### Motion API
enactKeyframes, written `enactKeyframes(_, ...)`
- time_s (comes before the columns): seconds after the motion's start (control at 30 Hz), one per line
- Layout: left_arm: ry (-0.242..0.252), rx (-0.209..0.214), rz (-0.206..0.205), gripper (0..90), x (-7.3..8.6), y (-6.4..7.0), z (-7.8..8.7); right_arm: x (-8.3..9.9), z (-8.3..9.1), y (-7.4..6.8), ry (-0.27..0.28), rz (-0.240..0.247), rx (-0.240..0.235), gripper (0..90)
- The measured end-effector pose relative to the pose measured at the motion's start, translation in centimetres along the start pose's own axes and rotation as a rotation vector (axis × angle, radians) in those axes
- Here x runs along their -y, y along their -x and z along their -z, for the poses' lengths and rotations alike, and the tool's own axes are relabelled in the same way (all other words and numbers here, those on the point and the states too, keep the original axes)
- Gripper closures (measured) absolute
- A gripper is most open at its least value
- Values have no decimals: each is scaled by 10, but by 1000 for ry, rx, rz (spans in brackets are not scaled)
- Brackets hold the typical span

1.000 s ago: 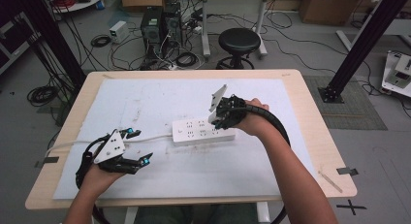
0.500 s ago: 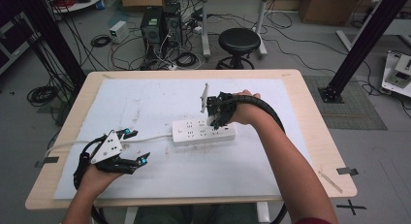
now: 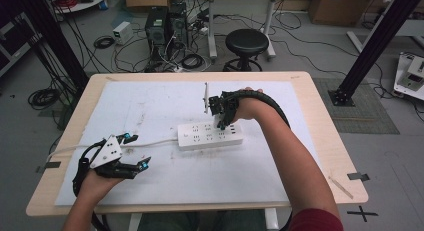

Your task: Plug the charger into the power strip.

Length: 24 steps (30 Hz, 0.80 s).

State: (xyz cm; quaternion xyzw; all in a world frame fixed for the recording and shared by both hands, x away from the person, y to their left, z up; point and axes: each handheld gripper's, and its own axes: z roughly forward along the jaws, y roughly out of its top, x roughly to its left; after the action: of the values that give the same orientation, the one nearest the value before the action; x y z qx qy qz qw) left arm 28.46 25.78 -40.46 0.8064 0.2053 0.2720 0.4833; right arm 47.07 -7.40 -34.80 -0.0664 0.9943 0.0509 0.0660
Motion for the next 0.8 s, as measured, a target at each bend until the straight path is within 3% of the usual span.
enactKeyframes(0.3, -2, 4, 2, 192, 1, -2, -3, 1, -7, 3, -16, 0, -14, 630)
enactKeyframes(0.5, 3, 2, -2, 192, 0, -1, -3, -3, -11, 4, -8, 38, -13, 632)
enactKeyframes(0.53, 9, -1, -6, 191, -1, 0, -3, -5, -20, 4, -21, 38, -15, 635)
enactKeyframes(0.8, 12, 1, -10, 192, -3, 1, -4, -4, -21, 2, -18, 1, -7, 636)
